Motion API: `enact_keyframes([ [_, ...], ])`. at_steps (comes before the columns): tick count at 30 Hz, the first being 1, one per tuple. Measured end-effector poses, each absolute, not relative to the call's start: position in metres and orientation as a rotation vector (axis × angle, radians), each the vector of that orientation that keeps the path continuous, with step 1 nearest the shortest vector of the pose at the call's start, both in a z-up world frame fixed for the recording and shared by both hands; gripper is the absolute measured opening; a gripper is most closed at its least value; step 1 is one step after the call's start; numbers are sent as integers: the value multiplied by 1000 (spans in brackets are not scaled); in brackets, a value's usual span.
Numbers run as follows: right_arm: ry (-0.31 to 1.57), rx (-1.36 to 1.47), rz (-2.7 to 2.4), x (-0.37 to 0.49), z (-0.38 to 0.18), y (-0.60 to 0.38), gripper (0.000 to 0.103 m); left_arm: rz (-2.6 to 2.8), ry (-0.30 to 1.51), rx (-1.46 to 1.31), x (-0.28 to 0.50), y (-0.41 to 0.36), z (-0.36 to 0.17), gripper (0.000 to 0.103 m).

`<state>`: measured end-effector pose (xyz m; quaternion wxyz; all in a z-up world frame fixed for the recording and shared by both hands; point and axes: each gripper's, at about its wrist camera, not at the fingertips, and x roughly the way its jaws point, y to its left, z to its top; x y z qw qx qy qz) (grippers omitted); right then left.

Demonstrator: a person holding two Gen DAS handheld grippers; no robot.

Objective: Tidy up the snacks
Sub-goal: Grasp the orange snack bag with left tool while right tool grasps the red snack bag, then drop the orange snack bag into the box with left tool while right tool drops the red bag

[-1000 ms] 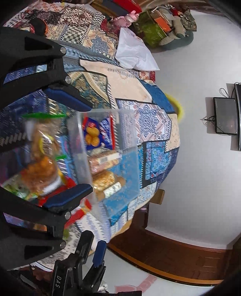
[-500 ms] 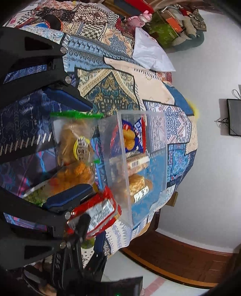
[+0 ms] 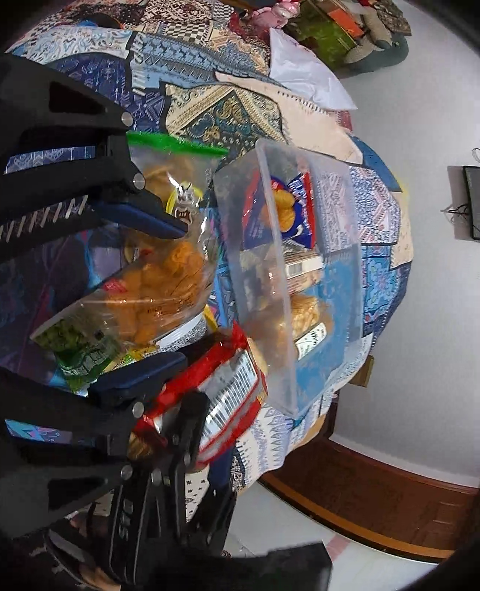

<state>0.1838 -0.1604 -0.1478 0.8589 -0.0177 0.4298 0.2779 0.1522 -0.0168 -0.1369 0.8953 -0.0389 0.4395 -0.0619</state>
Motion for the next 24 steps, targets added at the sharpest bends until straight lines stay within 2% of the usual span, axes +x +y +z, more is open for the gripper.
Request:
enact_keyframes([
  [4, 882, -23, 573, 179, -140, -172, 60, -100, 926, -74, 156, -21, -147, 64],
  [7, 869, -15, 571, 177, -134, -177, 60, -80, 911, -66, 157, -23, -150, 56],
  [8, 865, -14, 568, 177, -133, -178, 60, -79, 903, -67, 156, -23, -150, 49],
  [13, 849, 16, 568, 175, -125, -184, 60, -83, 880, -62, 153, -20, -142, 39],
  [24, 768, 43, 582, 176, -98, -186, 60, -118, 774, -71, 141, -16, -99, 37],
])
